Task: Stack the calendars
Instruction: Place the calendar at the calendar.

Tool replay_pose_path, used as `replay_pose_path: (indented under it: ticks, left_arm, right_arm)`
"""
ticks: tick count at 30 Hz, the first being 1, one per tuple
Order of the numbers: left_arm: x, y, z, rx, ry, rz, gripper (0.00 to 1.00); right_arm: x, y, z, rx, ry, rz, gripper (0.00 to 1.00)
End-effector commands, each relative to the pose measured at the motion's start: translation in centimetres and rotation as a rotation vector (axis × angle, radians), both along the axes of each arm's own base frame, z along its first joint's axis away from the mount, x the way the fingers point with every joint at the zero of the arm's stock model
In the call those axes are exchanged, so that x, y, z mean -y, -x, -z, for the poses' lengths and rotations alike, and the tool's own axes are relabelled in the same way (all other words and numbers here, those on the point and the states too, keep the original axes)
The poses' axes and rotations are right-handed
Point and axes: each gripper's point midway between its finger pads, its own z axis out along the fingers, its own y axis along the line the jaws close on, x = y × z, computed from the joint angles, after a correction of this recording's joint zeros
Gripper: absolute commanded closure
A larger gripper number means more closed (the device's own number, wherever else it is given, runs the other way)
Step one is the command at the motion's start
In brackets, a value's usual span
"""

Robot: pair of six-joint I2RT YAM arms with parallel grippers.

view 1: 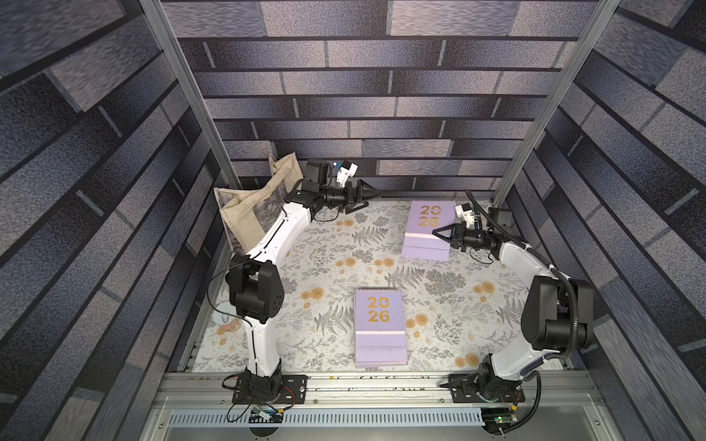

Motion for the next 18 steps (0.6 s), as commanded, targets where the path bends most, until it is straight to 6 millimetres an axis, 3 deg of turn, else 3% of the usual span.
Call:
replay_pose_path:
  ticks: [1, 5, 8, 9, 13, 18]
  left_arm:
    - [-0.5, 2.0, 1.0, 0.03, 0.037, 0.0, 0.0]
    - [-1.8, 4.9, 1.4, 0.036, 0.022, -0.047, 0.0]
    - [-2.4, 7.1, 0.5, 0.078, 0.026, -0.058, 0.0]
    - [-2.4, 7.8, 0.0, 0.098, 0.029, -0.056, 0.0]
    - [-2.1, 10.5, -1.4, 0.189, 0.033, -0.045, 0.0]
    - [-1.9, 12.5, -2.1, 0.215, 0.053, -0.037, 0.0]
  right_arm:
    - [-3.3, 2.6, -4.5, 0.123, -0.069, -0.122, 1.0]
    - [-6.8, 6.1, -7.5, 0.19, -0.099, -0.239, 1.0]
    - [-8.8, 8.9, -9.7, 0.257, -0.111, -0.314, 1.0]
    - [-9.2, 9.8, -9.0, 0.239, -0.111, -0.329, 1.0]
    - [-11.2, 12.7, -9.4, 0.262, -0.118, -0.402, 1.0]
    - [-13.0, 14.5, -8.2, 0.25, -0.113, -0.448, 1.0]
